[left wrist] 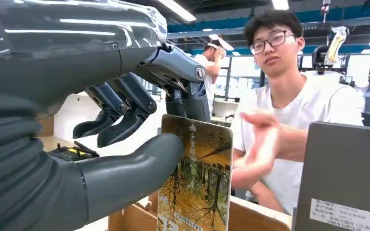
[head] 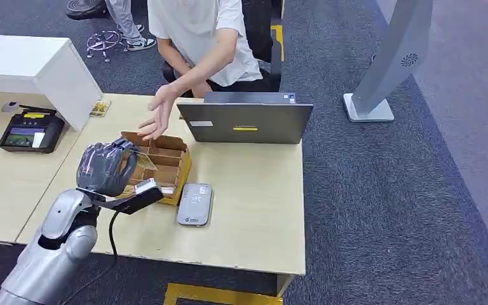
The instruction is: Pass the card to the sensor for recognition and then transmit it.
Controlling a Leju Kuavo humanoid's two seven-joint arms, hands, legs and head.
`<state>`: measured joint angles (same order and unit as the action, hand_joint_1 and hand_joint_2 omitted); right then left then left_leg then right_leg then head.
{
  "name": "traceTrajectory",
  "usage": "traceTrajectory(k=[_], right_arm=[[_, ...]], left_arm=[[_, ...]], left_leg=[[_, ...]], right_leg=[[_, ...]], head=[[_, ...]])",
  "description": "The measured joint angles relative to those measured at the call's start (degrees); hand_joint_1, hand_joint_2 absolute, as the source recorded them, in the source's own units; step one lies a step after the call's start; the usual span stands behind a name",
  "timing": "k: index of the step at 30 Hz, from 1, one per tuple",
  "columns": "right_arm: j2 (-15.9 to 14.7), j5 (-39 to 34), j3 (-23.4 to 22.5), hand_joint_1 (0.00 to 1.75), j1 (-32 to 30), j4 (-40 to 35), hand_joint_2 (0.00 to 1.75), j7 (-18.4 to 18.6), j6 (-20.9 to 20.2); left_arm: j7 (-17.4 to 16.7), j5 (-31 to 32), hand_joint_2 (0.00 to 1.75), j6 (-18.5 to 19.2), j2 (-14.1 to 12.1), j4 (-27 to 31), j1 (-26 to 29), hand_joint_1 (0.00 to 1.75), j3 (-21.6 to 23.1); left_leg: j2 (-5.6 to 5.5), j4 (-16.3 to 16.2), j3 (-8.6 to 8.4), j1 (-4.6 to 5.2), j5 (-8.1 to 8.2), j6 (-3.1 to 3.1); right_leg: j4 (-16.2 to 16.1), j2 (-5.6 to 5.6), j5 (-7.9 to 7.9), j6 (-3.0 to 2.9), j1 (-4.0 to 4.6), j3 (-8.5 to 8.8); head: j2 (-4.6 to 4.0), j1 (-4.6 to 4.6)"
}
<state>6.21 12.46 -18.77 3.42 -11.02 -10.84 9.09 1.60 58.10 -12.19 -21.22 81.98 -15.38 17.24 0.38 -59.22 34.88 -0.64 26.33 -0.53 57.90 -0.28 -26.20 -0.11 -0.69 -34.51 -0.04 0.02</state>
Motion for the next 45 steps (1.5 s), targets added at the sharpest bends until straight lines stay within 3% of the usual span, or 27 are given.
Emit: traceTrajectory(k=[15, 20, 23, 25, 28, 31, 33, 38, 45], right_arm=[[0.0, 0.0, 0.0, 0.0, 0.1, 0.0, 0.0, 0.0, 0.0], [0.1, 1.5, 0.0, 0.0, 0.4, 0.0, 0.0, 0.7, -0.2], [0.3, 3.4, 0.3, 0.0, 1.1, 0.0, 0.0, 2.1, -0.7], [0.5, 5.5, 1.0, 0.0, 1.9, 0.0, 0.0, 3.6, -1.1], [1.0, 7.9, 2.3, 0.0, 3.5, -0.1, 0.0, 5.5, -1.7], [1.5, 9.6, 3.7, 0.0, 4.9, -0.1, 0.0, 7.3, -1.7], [1.7, 9.8, 4.3, 0.0, 5.3, -0.2, 0.0, 7.4, -1.7], [2.1, 10.0, 4.7, 0.0, 5.5, -0.2, 0.0, 7.4, -1.7], [2.3, 10.0, 5.0, 0.0, 5.6, -0.3, 0.0, 7.2, -1.8]], left_arm=[[0.1, 0.0, 1.75, -0.1, 0.0, 0.1, 0.0, 1.75, 0.0], [1.9, 0.8, 1.75, -5.1, 0.0, 0.1, -1.1, 1.75, -0.2], [1.3, 6.4, 1.75, -10.7, 0.1, -0.4, -4.8, 1.75, -0.7], [0.1, 12.6, 1.75, -14.9, 0.2, -4.1, -10.1, 1.75, -0.8], [-0.7, 16.2, 1.75, -18.1, 0.3, -13.4, -19.8, 1.75, -1.1], [-1.2, 17.2, 1.75, -18.9, 1.5, -28.6, -31.9, 1.75, -1.1], [-1.4, 17.8, 1.75, -19.2, 2.3, -35.3, -37.1, 1.75, -1.1], [-1.5, 18.0, 1.75, -20.1, 3.4, -43.9, -41.5, 1.75, -1.1], [-1.6, 17.9, 1.75, -20.2, 3.9, -48.0, -42.6, 1.75, -1.1]], left_leg=[[0.0, 0.0, 0.0, 0.0, 0.0, 0.0], [-0.01, 0.0, -0.01, 0.0, -0.01, 0.0], [-0.02, 0.0, 0.0, -0.01, -0.04, -0.01], [-0.07, 0.0, 0.02, -0.01, -0.15, 0.03], [-0.04, 0.0, 0.01, -0.02, -0.25, -0.03], [-0.03, 0.0, 0.07, -0.08, -0.43, -0.04], [0.0, 0.0, 0.03, -0.04, -0.43, -0.04], [0.0, 0.0, 0.04, -0.05, -0.42, -0.04], [0.0, 0.0, 0.07, -0.05, -0.41, -0.03]], right_leg=[[0.0, 0.0, 0.0, 0.0, 0.0, 0.0], [0.0, -0.01, 0.0, 0.0, 0.0, -0.01], [0.0, -0.02, 0.02, 0.0, 0.01, -0.02], [0.0, -0.11, 0.06, 0.0, 0.01, -0.01], [0.0, -0.1, 0.2, -0.11, 0.03, -0.06], [0.0, -0.09, 0.4, -0.18, 0.11, -0.08], [0.1, -0.04, 0.42, -0.18, 0.12, -0.07], [0.0, -0.03, 0.41, -0.18, 0.11, -0.09], [0.0, -0.03, 0.38, -0.17, 0.11, -0.11]], head=[[0.02, -0.02], [0.0, -0.02], [0.02, -0.04], [0.0, 0.0], [0.0, -0.13], [0.0, -0.09], [0.0, -0.15], [0.0, -0.17], [0.0, -0.15]])
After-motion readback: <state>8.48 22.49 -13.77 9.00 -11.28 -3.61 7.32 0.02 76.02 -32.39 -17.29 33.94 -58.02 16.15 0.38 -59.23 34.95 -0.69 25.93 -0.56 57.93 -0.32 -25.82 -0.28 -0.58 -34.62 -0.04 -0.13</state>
